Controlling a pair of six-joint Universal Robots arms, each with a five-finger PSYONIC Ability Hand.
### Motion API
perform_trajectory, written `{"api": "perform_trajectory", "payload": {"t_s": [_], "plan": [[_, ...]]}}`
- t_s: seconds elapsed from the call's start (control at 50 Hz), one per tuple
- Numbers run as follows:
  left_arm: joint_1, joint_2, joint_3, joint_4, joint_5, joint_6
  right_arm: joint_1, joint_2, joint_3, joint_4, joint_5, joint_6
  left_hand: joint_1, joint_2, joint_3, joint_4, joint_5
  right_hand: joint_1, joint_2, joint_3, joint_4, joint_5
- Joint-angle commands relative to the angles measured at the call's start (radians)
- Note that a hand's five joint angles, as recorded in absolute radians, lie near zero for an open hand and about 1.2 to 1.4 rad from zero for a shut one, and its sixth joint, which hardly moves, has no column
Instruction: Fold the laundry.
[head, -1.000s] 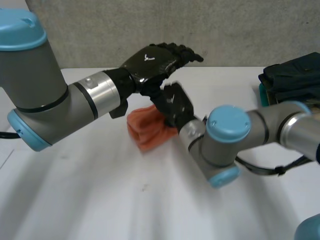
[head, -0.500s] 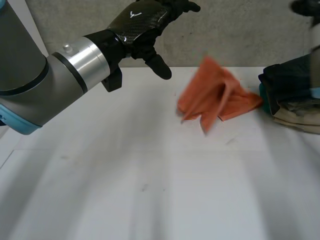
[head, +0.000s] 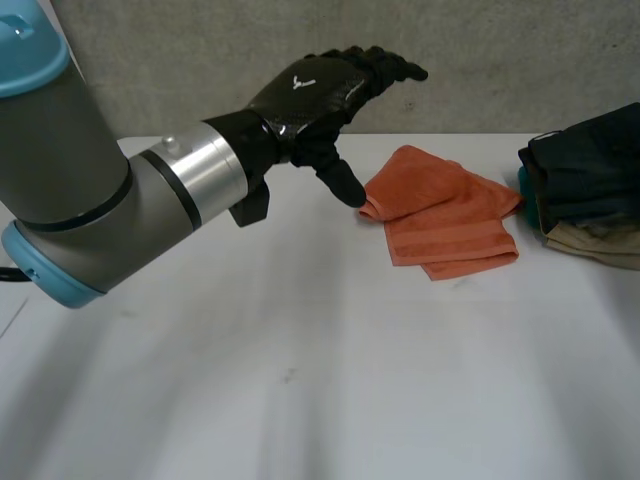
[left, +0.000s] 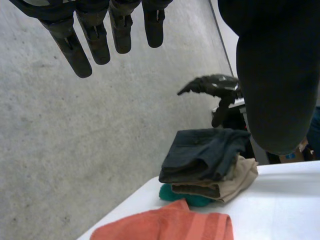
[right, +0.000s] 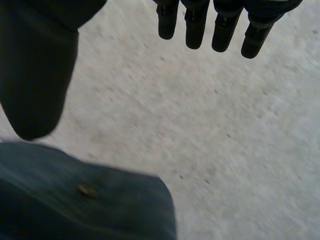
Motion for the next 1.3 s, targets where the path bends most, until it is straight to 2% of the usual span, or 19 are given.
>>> {"api": "perform_trajectory", "payload": {"t_s": [0.02, 0.2, 0.3, 0.42, 0.62, 0.74, 0.88, 0.96, 1.04, 1.3], "plan": [[-0.001, 0.002, -0.043, 0.0, -0.032, 0.008, 0.128, -0.153, 0.172, 0.026, 0.0, -0.019, -0.016, -0.032, -0.036, -0.026, -0.045, -0.049, -0.042, -0.035, -0.037, -0.044], [0.005, 0.004, -0.061, 0.0, -0.202, 0.009, 0.252, -0.164, 0.148, 0.187, 0.008, -0.094, -0.019, -0.035, -0.039, -0.029, -0.048, -0.049, -0.042, -0.035, -0.037, -0.044], [0.011, 0.008, -0.092, 0.001, -0.286, 0.011, 0.364, 0.017, -0.038, 0.369, 0.02, -0.1, -0.02, -0.035, -0.039, -0.03, -0.049, -0.049, -0.042, -0.035, -0.037, -0.044], [0.031, 0.043, -0.15, 0.005, -0.349, 0.012, 0.457, 0.203, -0.251, 0.448, 0.052, -0.097, -0.02, -0.035, -0.039, -0.03, -0.049, -0.049, -0.042, -0.035, -0.037, -0.044], [0.06, 0.088, -0.245, 0.049, -0.348, 0.014, 0.545, 0.58, -0.619, 0.423, 0.106, -0.096, -0.02, -0.035, -0.039, -0.03, -0.049, -0.049, -0.042, -0.035, -0.037, -0.044], [0.073, 0.105, -0.281, 0.075, -0.345, 0.017, 0.559, 0.704, -0.834, 0.44, 0.169, -0.116, -0.02, -0.035, -0.039, -0.03, -0.049, -0.049, -0.042, -0.035, -0.037, -0.044], [0.1, 0.105, -0.299, 0.083, -0.343, 0.017, 0.562, 0.767, -0.969, 0.514, 0.187, -0.137, -0.02, -0.035, -0.039, -0.03, -0.049, -0.013, -0.006, 0.001, 0.0, -0.007], [0.12, 0.105, -0.305, 0.084, -0.331, 0.017, 0.565, 0.801, -1.032, 0.552, 0.19, -0.246, -0.02, -0.035, -0.039, -0.03, -0.049, 0.061, 0.068, 0.075, 0.073, 0.066], [0.135, 0.103, -0.314, 0.086, -0.311, 0.015, 0.566, 0.817, -1.038, 0.558, 0.181, -0.367, -0.02, -0.035, -0.039, -0.03, -0.049, 0.063, 0.071, 0.078, 0.076, 0.069], [0.151, 0.103, -0.348, 0.126, -0.293, 0.015, 0.596, 0.824, -1.014, 0.573, 0.114, -0.545, -0.02, -0.035, -0.039, -0.03, -0.049, 0.11, 0.118, 0.125, 0.123, 0.116]]}}
